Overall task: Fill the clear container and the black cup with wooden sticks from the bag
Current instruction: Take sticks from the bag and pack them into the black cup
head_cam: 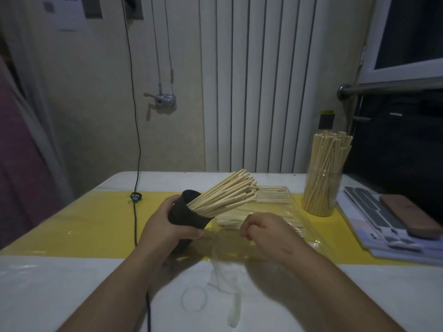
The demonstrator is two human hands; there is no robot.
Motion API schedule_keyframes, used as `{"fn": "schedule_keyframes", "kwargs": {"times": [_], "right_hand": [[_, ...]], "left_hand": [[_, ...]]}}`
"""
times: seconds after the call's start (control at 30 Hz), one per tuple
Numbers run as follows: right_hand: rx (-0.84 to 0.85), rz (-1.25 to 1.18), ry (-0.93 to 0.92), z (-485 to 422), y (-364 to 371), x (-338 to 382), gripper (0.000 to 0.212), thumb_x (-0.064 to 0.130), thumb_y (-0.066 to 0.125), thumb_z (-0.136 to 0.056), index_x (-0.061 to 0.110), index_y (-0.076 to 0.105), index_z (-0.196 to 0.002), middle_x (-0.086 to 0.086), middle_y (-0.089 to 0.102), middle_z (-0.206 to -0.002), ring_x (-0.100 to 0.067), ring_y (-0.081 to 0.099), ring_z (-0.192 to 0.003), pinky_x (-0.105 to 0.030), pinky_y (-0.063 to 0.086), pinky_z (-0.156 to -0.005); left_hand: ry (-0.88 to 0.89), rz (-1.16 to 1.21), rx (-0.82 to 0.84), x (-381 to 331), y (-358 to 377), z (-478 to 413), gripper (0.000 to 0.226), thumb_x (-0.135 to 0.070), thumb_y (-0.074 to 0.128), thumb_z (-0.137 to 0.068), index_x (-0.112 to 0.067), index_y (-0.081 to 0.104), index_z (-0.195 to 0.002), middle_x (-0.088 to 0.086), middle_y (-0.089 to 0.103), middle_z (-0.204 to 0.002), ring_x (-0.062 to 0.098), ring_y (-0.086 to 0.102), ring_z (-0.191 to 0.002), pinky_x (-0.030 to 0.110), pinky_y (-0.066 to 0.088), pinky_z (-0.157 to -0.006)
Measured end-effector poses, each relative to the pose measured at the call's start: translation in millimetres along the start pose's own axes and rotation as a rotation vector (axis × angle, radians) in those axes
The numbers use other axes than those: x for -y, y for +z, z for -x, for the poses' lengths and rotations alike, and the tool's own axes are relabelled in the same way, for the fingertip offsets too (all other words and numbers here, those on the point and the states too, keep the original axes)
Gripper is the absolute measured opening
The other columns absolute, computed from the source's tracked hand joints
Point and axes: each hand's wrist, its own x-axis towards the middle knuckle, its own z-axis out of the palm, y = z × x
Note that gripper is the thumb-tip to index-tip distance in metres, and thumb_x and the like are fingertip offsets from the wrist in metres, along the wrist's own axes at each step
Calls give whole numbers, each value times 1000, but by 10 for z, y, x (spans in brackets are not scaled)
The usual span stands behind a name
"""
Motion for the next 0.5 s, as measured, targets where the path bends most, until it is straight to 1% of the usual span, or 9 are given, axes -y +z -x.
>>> {"fn": "schedule_keyframes", "kwargs": {"times": [0.03, 0.07, 0.1, 0.17, 0.2, 0.27, 0.33, 0.4, 0.5], "right_hand": [[70, 76, 6, -15, 50, -24, 27, 23, 48, -85, 35, 72, -85, 9, 66, -111, -16, 57, -111, -30, 44, -99], [119, 161, 12, -37, 97, -68, 32, 21, 47, -91, 33, 72, -108, 6, 55, -134, -17, 48, -127, -30, 37, -108], [151, 252, 14, -53, 132, -110, 39, 22, 45, -94, 30, 63, -128, 5, 39, -151, -18, 36, -140, -33, 28, -116], [193, 409, 22, -74, 179, -180, 54, 25, 42, -96, 28, 38, -150, 5, 16, -163, -19, 16, -150, -39, 16, -121], [199, 460, 28, -88, 198, -209, 57, 26, 41, -97, 26, 31, -153, 5, 13, -164, -20, 11, -151, -41, 13, -121], [174, 506, 45, -130, 232, -262, 58, 28, 42, -96, 22, 29, -153, 0, 20, -162, -21, 15, -150, -41, 15, -121], [108, 500, 66, -179, 253, -322, 52, 27, 42, -95, 21, 38, -147, -2, 34, -155, -24, 28, -144, -41, 25, -117], [62, 483, 100, -219, 261, -368, 44, 24, 40, -94, 24, 46, -138, -1, 43, -145, -27, 38, -136, -40, 33, -111], [0, 518, 94, -274, 281, -432, 32, 18, 39, -95, 25, 57, -121, 0, 49, -131, -29, 44, -124, -38, 38, -102]], "left_hand": [[1, 2, 3, 0, -2, -2, 74, -16, 89, -45, -42, 60, -107, -9, 67, -107, 12, 64, -94, 21, 47, -63], [5, -1, 6, 0, -3, -2, 74, -14, 91, -46, -42, 60, -108, -8, 67, -108, 12, 64, -95, 21, 47, -63], [7, -5, 9, 0, -4, -3, 75, -12, 93, -48, -41, 60, -108, -8, 67, -108, 12, 64, -95, 20, 47, -62], [3, -9, 13, -1, -2, -6, 74, -7, 93, -53, -40, 59, -109, -8, 66, -110, 12, 63, -95, 19, 47, -62], [2, -8, 13, -3, -4, -3, 75, -9, 94, -50, -40, 59, -109, -8, 66, -109, 12, 63, -95, 19, 47, -61], [-2, -2, 6, -7, -7, -1, 76, -18, 89, -42, -41, 60, -109, -8, 67, -107, 13, 64, -94, 21, 48, -62], [-3, 0, 3, -7, -10, 0, 77, -19, 89, -42, -41, 60, -109, -9, 67, -108, 14, 64, -96, 23, 47, -64], [-4, 4, 7, -3, -6, -1, 75, -9, 94, -51, -41, 59, -109, -8, 66, -109, 14, 63, -97, 23, 47, -65], [-9, 4, 7, 0, 0, -3, 70, 0, 90, -59, -41, 59, -107, -8, 66, -108, 13, 63, -95, 23, 47, -64]]}}
